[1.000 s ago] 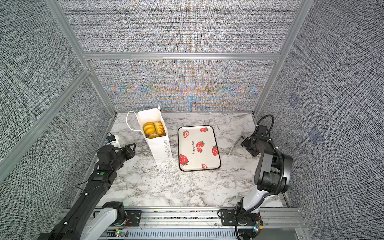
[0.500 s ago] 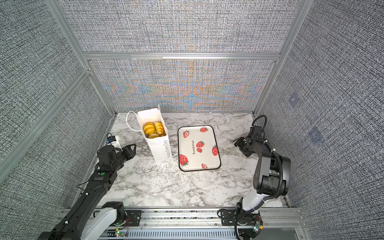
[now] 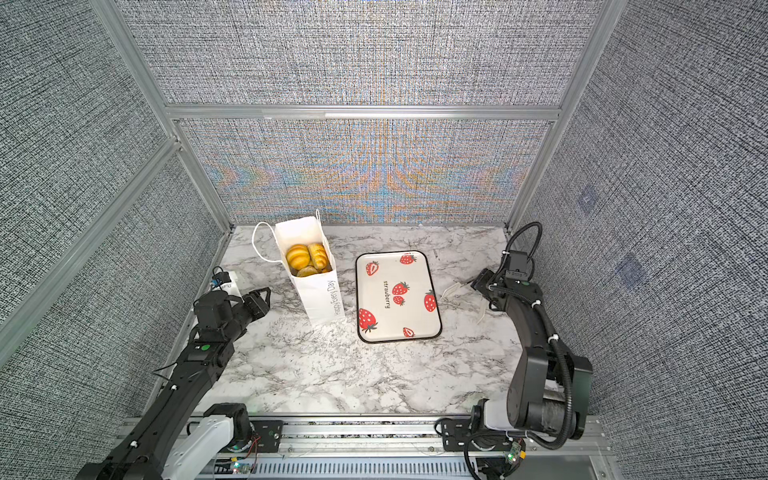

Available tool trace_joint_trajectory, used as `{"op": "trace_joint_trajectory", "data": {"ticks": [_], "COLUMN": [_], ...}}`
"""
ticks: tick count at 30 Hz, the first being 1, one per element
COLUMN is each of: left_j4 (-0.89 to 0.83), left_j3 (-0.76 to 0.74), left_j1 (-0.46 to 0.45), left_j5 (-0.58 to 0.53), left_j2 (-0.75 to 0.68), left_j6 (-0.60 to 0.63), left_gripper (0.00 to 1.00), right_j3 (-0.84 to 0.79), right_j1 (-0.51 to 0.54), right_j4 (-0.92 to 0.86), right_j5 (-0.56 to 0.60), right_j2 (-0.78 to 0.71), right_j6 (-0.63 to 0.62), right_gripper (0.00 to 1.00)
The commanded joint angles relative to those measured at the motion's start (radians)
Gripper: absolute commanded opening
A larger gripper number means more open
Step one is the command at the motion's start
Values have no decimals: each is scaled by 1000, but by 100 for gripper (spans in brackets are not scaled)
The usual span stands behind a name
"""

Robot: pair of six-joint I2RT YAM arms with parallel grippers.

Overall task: Place the fake bread into the paper bag
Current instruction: 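Raise the open right gripper off the tongs while the left gripper draws back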

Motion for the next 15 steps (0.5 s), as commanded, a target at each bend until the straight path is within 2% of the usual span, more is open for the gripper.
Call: {"op": "trace_joint_trajectory", "data": {"ticks": [1, 2, 5, 9, 13, 15], "left_j4": [90, 121, 175, 191, 261, 293], "left_j3": [-22, -34, -38, -36, -55, -56], "left_j1": [1, 1, 1, 1, 2, 1], "left_j5": [-31, -33, -27, -156, -278, -308], "left_j2": [23, 31, 62, 98, 149, 178], "left_j6": [-3, -5, 6, -2, -12, 9], "left_gripper": [50, 52, 65, 72, 73, 70], "right_j3": [-39, -90, -255, -385, -374, -372], "right_j1": [27, 38, 52, 59, 60, 60], "right_j4": [98, 155, 384, 590, 607, 633], "right_j5": [78, 101, 135, 184, 218, 213], "right_j2": [-45, -72, -189, -267, -230, -200], "right_j6": [-50, -51, -56, -104, -151, -183], "right_gripper": [71, 72, 98, 99, 99, 99]}}
